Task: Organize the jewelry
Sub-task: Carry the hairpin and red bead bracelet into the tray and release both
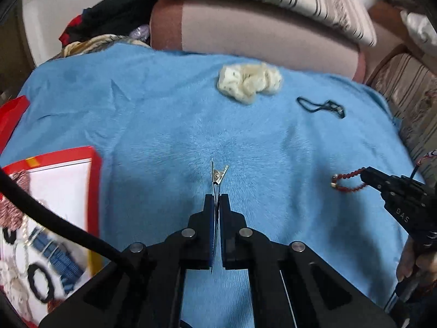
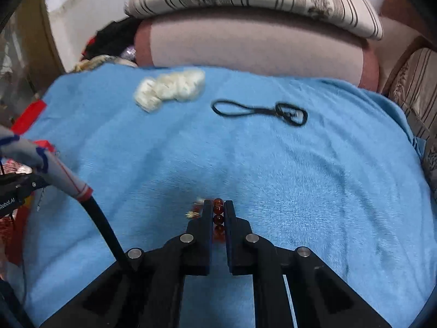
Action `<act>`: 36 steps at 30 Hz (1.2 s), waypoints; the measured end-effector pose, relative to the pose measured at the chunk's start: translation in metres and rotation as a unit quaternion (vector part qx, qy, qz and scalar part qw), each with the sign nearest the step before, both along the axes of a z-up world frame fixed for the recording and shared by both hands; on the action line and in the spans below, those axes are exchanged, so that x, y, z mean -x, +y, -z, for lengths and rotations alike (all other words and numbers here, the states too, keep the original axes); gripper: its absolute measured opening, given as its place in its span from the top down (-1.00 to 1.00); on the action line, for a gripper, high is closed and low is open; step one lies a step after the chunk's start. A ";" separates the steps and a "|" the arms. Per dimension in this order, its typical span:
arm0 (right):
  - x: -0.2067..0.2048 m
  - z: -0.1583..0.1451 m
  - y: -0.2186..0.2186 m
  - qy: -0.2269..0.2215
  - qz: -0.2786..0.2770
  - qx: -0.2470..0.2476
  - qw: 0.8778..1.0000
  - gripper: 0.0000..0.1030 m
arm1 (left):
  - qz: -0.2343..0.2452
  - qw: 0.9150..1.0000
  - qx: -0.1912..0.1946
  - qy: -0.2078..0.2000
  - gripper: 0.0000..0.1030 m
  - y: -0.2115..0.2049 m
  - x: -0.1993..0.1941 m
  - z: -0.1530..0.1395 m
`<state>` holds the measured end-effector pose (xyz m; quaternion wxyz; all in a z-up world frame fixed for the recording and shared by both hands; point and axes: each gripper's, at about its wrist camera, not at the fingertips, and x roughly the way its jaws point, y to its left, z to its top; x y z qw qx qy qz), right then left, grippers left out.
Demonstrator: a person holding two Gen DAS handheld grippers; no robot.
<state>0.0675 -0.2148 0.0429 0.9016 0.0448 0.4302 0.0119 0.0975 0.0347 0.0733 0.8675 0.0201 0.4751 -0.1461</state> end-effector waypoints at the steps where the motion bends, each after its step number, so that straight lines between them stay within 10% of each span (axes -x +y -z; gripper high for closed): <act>1: 0.003 -0.006 0.003 -0.004 -0.003 0.000 1.000 0.84 | -0.002 1.000 0.007 -0.004 0.94 0.006 0.008 -0.008; 23: 0.028 -0.090 0.145 -0.050 -0.125 -0.021 0.991 0.84 | -0.157 0.987 0.023 -0.037 0.94 0.206 0.079 -0.058; 36: -0.028 -0.095 0.285 -0.038 -0.228 -0.033 0.972 0.84 | -0.176 0.984 0.036 -0.011 0.94 0.251 0.027 -0.040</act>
